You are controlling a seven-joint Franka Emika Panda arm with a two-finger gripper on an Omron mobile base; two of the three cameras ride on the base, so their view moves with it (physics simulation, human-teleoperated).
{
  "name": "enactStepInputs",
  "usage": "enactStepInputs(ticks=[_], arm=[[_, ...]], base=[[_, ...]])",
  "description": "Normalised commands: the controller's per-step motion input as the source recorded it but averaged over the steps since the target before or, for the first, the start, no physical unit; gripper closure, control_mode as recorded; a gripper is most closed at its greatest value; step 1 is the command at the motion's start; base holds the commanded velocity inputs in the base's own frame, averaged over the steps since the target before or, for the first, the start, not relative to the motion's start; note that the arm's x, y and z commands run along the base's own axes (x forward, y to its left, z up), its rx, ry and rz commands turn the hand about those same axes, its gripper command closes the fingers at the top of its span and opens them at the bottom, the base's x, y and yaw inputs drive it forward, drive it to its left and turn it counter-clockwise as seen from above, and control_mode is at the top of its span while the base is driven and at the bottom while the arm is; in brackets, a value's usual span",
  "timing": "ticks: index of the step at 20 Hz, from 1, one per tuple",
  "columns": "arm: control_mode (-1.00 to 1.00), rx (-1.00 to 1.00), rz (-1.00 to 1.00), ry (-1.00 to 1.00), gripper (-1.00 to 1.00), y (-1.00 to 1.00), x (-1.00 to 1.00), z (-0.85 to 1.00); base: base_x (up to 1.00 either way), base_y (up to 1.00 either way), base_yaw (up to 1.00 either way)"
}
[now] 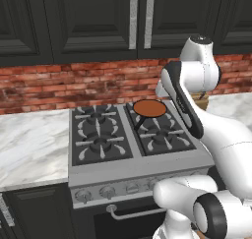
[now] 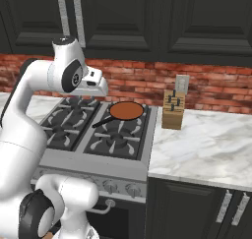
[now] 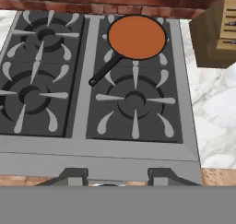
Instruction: Retrieve the fish from the fridge and place it on the saucepan with marinade on the stove.
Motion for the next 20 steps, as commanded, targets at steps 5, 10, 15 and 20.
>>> enactStepInputs(ticks=[5, 10, 15, 20], arm=[[-1.00, 0.00, 0.00, 0.00, -1.00, 0.00, -0.01, 0.00], [-1.00, 0.00, 0.00, 0.00, -1.00, -0.03, -0.32, 0.00], [-1.00, 0.00, -0.06, 0.01, -1.00, -0.23, -1.00, 0.01], [-1.00, 0.00, -0.08, 0.11, -1.00, -0.12, -0.96, 0.01]], base=[[0.00, 0.00, 0.00], [0.00, 0.00, 0.00], [0.00, 0.00, 0.00], [0.00, 0.00, 0.00]])
